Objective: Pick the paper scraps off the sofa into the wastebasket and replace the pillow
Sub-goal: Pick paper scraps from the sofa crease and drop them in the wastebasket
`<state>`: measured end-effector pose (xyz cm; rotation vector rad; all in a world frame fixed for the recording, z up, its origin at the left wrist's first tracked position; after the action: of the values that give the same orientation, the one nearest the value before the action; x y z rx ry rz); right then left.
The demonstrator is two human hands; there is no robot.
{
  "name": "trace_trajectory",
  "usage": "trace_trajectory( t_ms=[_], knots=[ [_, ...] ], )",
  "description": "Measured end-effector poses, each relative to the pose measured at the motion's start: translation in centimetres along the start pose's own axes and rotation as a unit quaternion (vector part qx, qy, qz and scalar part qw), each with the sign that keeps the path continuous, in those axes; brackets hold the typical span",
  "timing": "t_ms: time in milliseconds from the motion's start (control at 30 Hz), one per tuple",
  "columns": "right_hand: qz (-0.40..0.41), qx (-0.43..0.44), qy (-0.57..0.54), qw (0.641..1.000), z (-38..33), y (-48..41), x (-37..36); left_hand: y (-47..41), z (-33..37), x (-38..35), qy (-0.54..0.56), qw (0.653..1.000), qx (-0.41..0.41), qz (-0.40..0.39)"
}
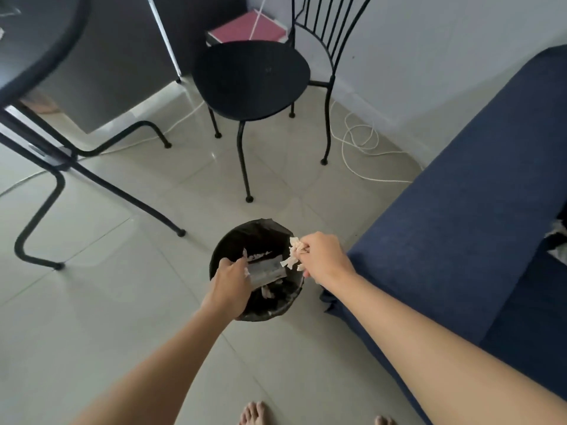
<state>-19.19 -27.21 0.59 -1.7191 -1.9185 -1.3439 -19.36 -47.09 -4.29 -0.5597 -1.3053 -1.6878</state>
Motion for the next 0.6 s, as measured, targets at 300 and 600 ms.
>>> trace_trajectory(
  t_ms=[300, 600],
  knots=[
    [0.002, -0.068, 0.016, 0.998, 2.7, -3.0, -6.0, -5.2, -2.9, -3.3, 0.108, 0.992, 0.043, -0.053],
    [-0.009, -0.092, 0.011, 0.996, 3.4, -4.1, -7.6, -7.1, -4.4, -4.4, 0.071, 0.994, 0.026, -0.082]
  ],
)
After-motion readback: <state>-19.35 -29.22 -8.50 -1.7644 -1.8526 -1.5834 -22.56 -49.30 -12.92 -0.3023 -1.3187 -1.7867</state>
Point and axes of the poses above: each hand's wrist, its own y-axis away from the middle knuckle, its own x-axis out of the back of the hand, z = x × y, the point moved 8 cm from there along -y, towards the middle knuckle, and after that the axes turned 5 degrees about x, right-handed, at the moved point
